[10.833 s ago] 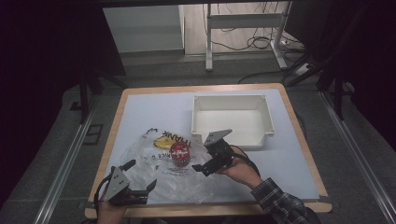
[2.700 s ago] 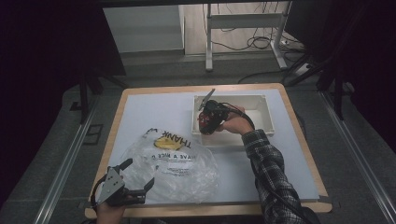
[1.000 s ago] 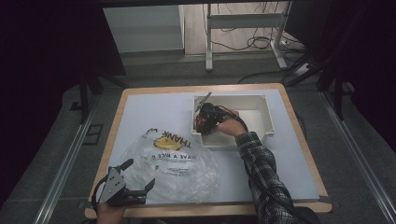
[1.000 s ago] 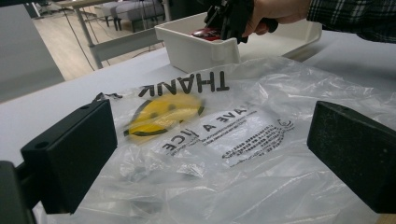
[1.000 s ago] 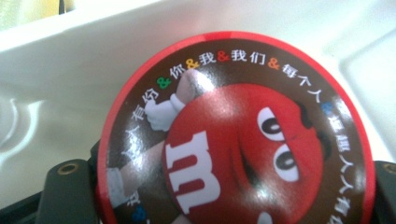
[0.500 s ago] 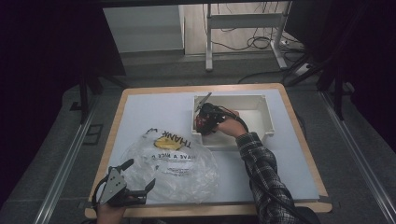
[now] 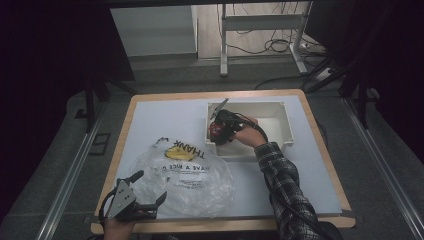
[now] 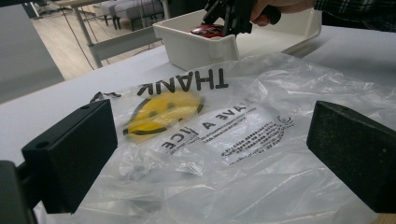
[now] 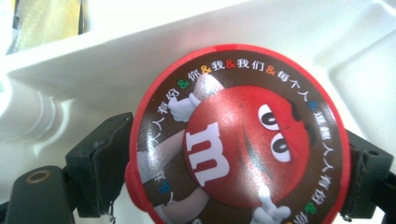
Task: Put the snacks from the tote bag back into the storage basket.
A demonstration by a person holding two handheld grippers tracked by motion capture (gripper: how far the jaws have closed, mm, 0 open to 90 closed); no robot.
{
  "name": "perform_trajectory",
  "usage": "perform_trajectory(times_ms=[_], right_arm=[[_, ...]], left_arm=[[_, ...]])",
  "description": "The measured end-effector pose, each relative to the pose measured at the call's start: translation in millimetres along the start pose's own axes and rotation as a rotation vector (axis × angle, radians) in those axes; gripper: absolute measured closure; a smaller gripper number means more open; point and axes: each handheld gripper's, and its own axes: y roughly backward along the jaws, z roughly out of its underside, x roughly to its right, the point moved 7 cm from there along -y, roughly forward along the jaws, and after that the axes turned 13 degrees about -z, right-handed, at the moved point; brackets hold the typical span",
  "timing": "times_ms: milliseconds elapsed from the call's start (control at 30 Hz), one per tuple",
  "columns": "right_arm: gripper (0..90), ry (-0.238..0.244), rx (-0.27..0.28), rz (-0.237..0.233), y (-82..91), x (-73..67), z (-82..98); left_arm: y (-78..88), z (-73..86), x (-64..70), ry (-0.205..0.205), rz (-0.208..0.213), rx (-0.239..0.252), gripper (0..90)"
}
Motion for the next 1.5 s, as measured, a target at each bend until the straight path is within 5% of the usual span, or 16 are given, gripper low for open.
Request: perform_trajectory(times_ms=[1500], right_arm=[[12.3, 0.001, 0.152, 0.046, 28.6, -13.6, 8.3]], left_arm=[[-0.3, 0.3, 0.6, -0.001, 0.001, -0.002, 1.8]])
